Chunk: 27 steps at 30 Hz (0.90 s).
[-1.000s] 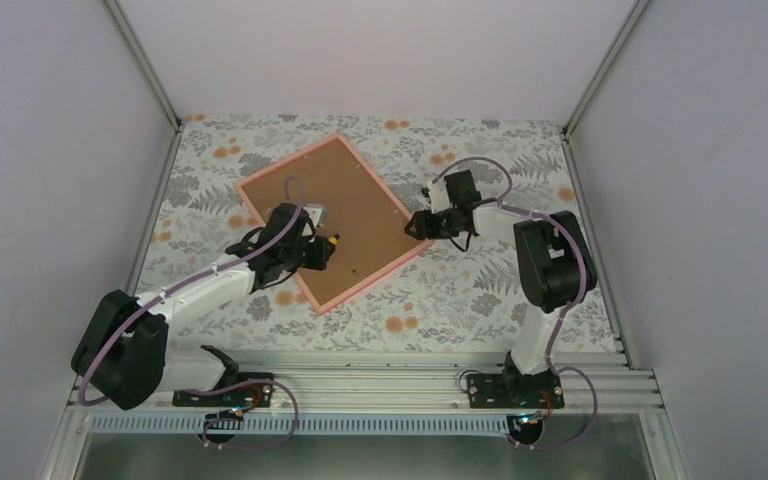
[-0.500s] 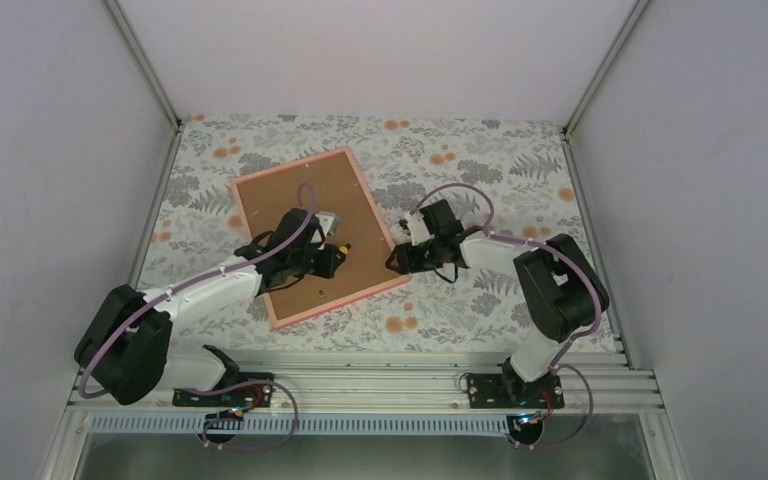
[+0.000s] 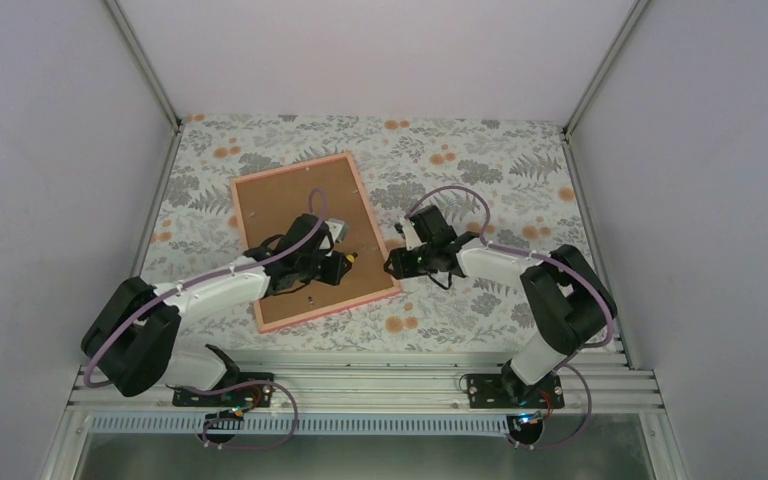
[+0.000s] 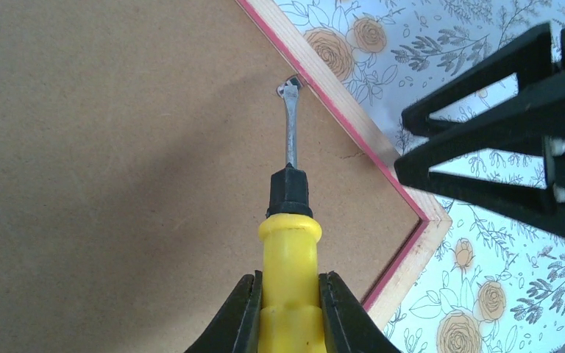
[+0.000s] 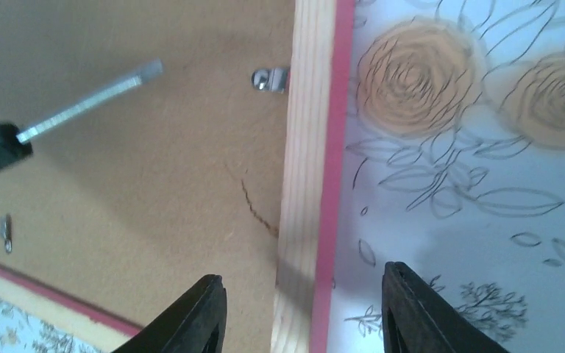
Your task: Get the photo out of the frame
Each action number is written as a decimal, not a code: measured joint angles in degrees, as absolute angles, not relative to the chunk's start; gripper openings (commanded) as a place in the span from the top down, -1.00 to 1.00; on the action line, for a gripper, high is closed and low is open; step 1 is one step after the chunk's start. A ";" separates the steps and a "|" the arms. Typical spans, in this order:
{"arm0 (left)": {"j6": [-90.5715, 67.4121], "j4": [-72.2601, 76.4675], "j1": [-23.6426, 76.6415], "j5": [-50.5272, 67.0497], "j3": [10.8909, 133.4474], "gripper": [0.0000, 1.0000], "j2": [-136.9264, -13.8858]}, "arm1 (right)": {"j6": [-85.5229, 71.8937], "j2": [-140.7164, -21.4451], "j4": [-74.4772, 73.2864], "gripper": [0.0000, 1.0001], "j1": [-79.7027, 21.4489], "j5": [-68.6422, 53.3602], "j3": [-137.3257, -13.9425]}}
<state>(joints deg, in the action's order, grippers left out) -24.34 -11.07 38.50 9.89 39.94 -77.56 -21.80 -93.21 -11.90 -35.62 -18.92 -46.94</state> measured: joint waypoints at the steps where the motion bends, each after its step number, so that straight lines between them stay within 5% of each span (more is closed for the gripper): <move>1: -24.45 -11.00 38.70 9.89 39.94 0.95 -77.87 | -21.96 -93.21 -12.10 0.11 -35.62 -18.17 -47.27; 12: -24.49 -9.67 39.77 9.89 39.97 0.95 -80.23 | -22.15 -98.96 -11.49 0.19 -36.62 -15.53 -52.16; 27: -24.67 -8.34 40.42 9.91 40.80 0.95 -84.27 | -22.17 -101.27 -11.09 0.60 -37.17 -14.02 -53.45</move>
<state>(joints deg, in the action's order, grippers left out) -24.67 -8.34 40.42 9.91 40.80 -84.27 -22.17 -101.27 -11.09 -37.17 -14.02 -53.45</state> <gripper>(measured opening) 0.160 0.257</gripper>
